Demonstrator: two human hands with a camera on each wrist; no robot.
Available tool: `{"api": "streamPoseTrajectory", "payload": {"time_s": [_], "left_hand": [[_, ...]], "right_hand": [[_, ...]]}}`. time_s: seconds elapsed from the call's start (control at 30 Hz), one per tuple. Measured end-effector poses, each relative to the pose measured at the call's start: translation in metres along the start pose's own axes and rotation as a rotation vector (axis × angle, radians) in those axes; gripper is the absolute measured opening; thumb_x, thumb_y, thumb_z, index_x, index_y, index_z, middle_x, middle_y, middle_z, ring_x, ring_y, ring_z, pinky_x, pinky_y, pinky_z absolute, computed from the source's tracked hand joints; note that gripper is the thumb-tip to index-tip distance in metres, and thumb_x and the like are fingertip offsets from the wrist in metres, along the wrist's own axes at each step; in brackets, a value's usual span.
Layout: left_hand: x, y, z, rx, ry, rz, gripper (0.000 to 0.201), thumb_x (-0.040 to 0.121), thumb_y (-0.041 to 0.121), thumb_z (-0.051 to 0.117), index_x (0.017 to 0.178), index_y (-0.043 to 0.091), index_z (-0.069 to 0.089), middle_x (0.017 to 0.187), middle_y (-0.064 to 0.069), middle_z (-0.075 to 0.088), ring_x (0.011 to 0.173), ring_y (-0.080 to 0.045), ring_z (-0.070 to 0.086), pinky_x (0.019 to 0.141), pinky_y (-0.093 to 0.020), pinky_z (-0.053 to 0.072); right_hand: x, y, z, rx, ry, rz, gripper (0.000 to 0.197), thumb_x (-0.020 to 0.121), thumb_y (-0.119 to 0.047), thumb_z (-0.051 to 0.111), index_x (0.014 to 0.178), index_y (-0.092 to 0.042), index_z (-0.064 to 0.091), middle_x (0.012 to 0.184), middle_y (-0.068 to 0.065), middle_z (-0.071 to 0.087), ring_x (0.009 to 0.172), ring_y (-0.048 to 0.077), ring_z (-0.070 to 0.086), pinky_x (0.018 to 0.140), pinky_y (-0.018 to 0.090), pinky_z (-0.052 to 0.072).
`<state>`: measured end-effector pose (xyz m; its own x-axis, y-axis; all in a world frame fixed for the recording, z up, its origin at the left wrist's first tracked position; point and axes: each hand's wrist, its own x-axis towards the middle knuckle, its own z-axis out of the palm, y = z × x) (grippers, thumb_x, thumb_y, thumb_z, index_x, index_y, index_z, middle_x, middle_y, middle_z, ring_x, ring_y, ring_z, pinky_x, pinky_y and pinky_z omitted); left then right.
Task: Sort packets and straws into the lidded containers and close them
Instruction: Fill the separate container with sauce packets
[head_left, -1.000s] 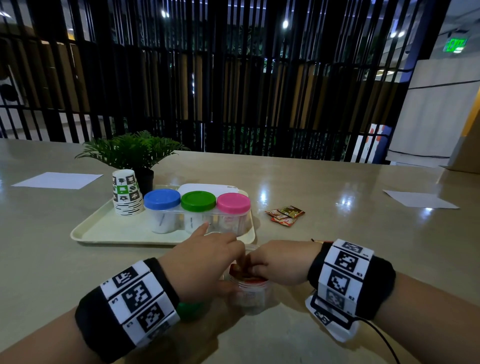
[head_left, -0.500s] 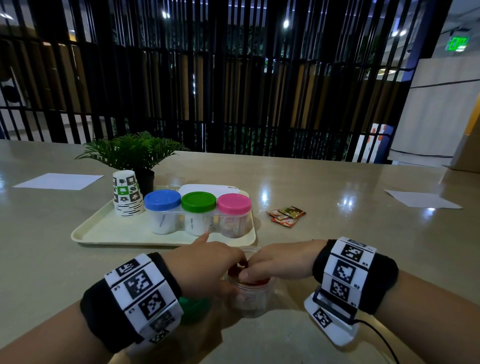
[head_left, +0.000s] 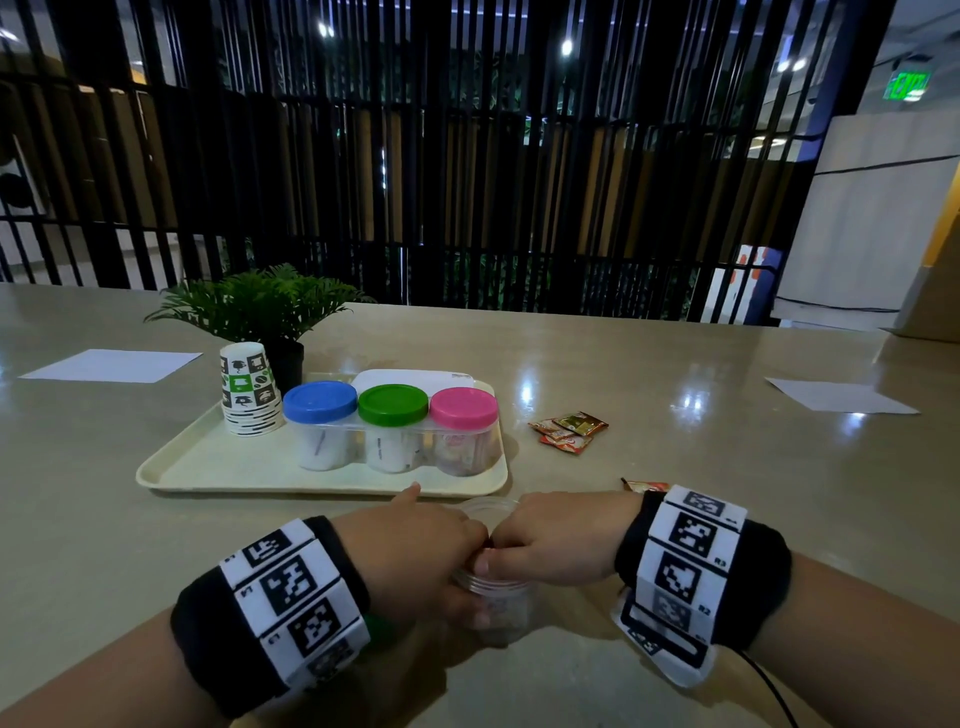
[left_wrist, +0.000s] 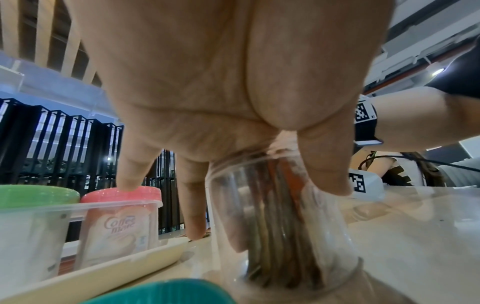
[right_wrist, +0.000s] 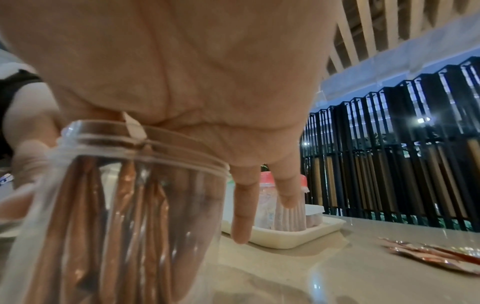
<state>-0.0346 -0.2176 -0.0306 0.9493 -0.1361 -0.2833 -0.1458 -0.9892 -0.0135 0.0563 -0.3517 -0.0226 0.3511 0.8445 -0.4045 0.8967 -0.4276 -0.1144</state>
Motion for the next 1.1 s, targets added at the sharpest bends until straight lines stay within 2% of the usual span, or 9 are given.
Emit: {"api": "streamPoseTrajectory", "payload": {"time_s": [0.2, 0.33, 0.43, 0.5, 0.67, 0.77, 0.83, 1.0, 1.1], "left_hand": [[0.001, -0.001, 0.0, -0.04, -0.001, 0.011, 0.043, 0.093, 0.047, 0.055, 0.131, 0.027, 0.048, 0.132, 0.005, 0.055, 0.127, -0.015, 0.046, 0.119, -0.051, 0.008], [0.001, -0.003, 0.001, -0.04, 0.006, 0.01, 0.043, 0.091, 0.049, 0.057, 0.128, 0.028, 0.049, 0.128, 0.007, 0.058, 0.123, -0.013, 0.049, 0.119, -0.052, 0.009], [0.001, -0.004, 0.0, -0.05, -0.007, 0.011, 0.046, 0.091, 0.051, 0.057, 0.129, 0.028, 0.048, 0.129, 0.006, 0.057, 0.124, -0.013, 0.049, 0.119, -0.051, 0.009], [0.0, -0.003, -0.001, -0.046, -0.007, 0.015, 0.048, 0.09, 0.052, 0.057, 0.131, 0.027, 0.047, 0.131, 0.005, 0.057, 0.125, -0.014, 0.048, 0.119, -0.05, 0.01], [0.0, -0.003, -0.001, -0.041, -0.016, 0.012, 0.05, 0.09, 0.054, 0.056, 0.131, 0.027, 0.047, 0.131, 0.005, 0.056, 0.124, -0.015, 0.048, 0.119, -0.05, 0.009], [0.0, -0.003, -0.003, -0.047, -0.022, 0.014, 0.049, 0.09, 0.054, 0.056, 0.13, 0.027, 0.047, 0.131, 0.005, 0.057, 0.124, -0.014, 0.048, 0.119, -0.049, 0.006], [0.0, -0.003, -0.003, -0.05, -0.024, 0.017, 0.049, 0.09, 0.054, 0.056, 0.13, 0.027, 0.047, 0.131, 0.005, 0.057, 0.124, -0.014, 0.048, 0.119, -0.048, 0.006], [0.0, -0.003, -0.002, -0.051, -0.014, 0.017, 0.048, 0.09, 0.054, 0.057, 0.129, 0.027, 0.047, 0.128, 0.005, 0.057, 0.122, -0.014, 0.049, 0.119, -0.048, 0.007], [0.001, -0.004, -0.002, -0.061, -0.022, 0.021, 0.051, 0.089, 0.054, 0.058, 0.132, 0.03, 0.043, 0.131, 0.006, 0.056, 0.124, -0.014, 0.048, 0.12, -0.048, 0.007]], "right_hand": [[-0.006, 0.005, -0.007, 0.038, 0.055, -0.018, 0.051, 0.096, -0.055, 0.036, 0.114, -0.014, 0.061, 0.104, 0.005, 0.064, 0.093, 0.02, 0.058, 0.084, 0.037, 0.047], [-0.022, 0.026, -0.026, 0.433, 0.194, -0.053, 0.039, 0.099, -0.042, 0.039, 0.109, -0.016, 0.065, 0.103, -0.001, 0.07, 0.101, 0.012, 0.063, 0.098, 0.033, 0.045], [-0.033, 0.056, -0.044, 0.617, 0.476, 0.026, 0.028, 0.102, -0.026, 0.041, 0.099, -0.012, 0.065, 0.093, 0.004, 0.072, 0.091, 0.013, 0.067, 0.093, 0.031, 0.048], [-0.037, 0.083, -0.052, 0.548, 0.538, 0.165, 0.021, 0.101, -0.018, 0.043, 0.095, -0.013, 0.062, 0.091, 0.005, 0.071, 0.091, 0.017, 0.066, 0.087, 0.026, 0.048], [-0.029, 0.147, -0.031, 0.094, 0.223, 0.549, 0.017, 0.093, -0.015, 0.055, 0.104, -0.026, 0.059, 0.112, 0.0, 0.064, 0.098, 0.014, 0.059, 0.093, 0.03, 0.047], [-0.023, 0.156, -0.01, 0.002, 0.058, 0.598, 0.057, 0.087, -0.015, 0.065, 0.139, -0.023, 0.041, 0.138, -0.004, 0.05, 0.121, 0.014, 0.049, 0.095, 0.023, 0.039], [-0.018, 0.159, -0.001, 0.017, 0.036, 0.601, 0.071, 0.084, -0.016, 0.07, 0.144, -0.024, 0.033, 0.14, -0.005, 0.048, 0.126, 0.015, 0.046, 0.095, 0.023, 0.038], [-0.012, 0.169, 0.008, -0.023, 0.124, 0.632, 0.048, 0.077, -0.028, 0.075, 0.117, -0.02, 0.05, 0.12, 0.002, 0.052, 0.102, 0.017, 0.05, 0.083, 0.026, 0.042], [-0.015, 0.171, 0.008, 0.02, 0.155, 0.63, 0.041, 0.077, -0.03, 0.076, 0.1, -0.02, 0.044, 0.105, -0.001, 0.049, 0.092, 0.015, 0.047, 0.076, 0.024, 0.038]]}}
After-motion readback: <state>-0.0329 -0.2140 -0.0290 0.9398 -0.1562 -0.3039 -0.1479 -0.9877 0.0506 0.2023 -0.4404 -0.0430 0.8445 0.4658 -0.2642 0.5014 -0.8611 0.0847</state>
